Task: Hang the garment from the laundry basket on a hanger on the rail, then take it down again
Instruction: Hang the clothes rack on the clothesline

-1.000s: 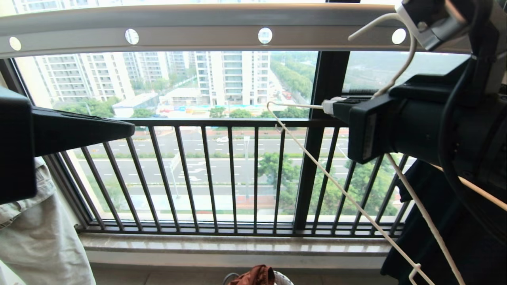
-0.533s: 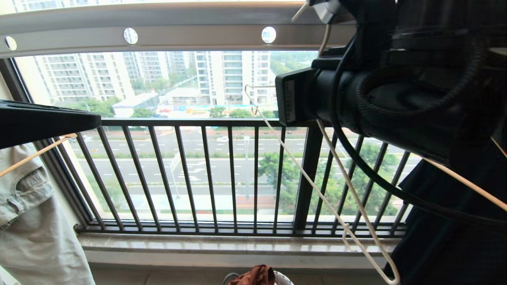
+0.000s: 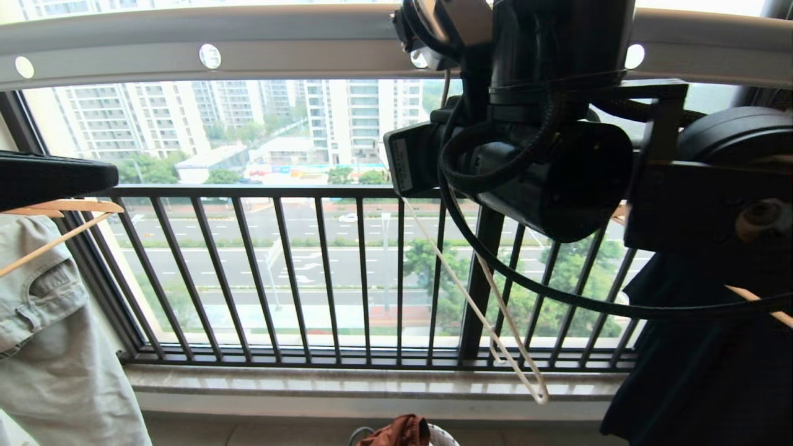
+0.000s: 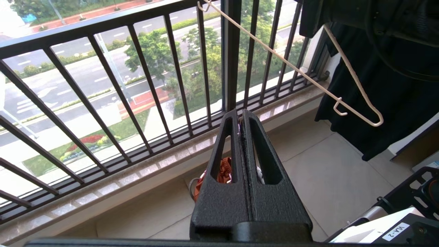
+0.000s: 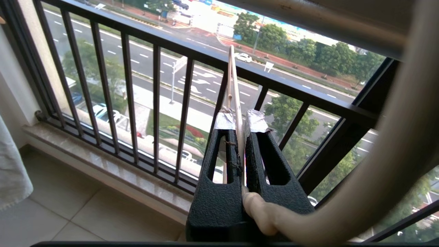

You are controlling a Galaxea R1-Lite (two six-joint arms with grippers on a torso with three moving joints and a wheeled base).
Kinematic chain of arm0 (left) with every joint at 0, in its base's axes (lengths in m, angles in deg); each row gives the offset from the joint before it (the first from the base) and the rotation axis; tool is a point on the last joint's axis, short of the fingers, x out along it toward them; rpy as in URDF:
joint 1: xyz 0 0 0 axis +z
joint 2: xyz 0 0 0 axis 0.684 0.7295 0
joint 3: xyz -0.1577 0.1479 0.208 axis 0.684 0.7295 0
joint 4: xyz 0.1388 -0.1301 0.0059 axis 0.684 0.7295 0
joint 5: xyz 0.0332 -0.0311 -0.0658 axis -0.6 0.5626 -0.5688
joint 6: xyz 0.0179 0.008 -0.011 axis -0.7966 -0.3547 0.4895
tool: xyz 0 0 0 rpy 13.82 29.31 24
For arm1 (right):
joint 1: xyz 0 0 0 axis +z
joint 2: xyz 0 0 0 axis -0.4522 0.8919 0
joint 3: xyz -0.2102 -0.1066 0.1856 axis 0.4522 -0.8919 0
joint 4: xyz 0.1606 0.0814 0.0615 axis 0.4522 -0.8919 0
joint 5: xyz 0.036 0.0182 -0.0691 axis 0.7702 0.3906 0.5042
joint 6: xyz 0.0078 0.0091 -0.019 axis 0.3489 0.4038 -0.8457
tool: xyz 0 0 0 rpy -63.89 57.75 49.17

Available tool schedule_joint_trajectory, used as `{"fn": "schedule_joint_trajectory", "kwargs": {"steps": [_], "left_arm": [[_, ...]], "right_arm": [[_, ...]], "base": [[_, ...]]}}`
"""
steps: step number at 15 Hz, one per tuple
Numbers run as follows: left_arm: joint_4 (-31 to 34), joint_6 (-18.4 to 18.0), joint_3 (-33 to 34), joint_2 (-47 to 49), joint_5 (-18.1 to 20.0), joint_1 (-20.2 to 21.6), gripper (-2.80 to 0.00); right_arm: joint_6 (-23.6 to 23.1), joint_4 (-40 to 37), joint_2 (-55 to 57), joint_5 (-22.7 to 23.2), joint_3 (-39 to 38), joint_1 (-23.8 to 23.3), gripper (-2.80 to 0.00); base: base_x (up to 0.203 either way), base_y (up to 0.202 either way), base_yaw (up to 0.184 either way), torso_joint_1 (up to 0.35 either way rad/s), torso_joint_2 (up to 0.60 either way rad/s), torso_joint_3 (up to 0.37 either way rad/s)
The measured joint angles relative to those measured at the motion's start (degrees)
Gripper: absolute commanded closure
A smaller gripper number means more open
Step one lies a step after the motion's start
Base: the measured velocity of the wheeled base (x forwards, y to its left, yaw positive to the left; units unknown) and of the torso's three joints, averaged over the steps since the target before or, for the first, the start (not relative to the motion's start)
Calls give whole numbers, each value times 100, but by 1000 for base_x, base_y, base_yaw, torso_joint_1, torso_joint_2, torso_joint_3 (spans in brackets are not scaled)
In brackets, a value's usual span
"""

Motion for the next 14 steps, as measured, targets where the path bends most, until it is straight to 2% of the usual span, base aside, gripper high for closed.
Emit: {"fn": "schedule_joint_trajectory", "kwargs": {"steps": [6,14], "left_arm": [[-2,-29,-18,-103,5,5,0],[-11,-29,-57,-223,1,5,0]], "right_arm": [[-208,-12,323,-10,507,-270,0],[-584,-6,853,-29,1003,-405,0]], "base": [[0,0,0,0,0,0],[0,0,0,0,0,0]]}}
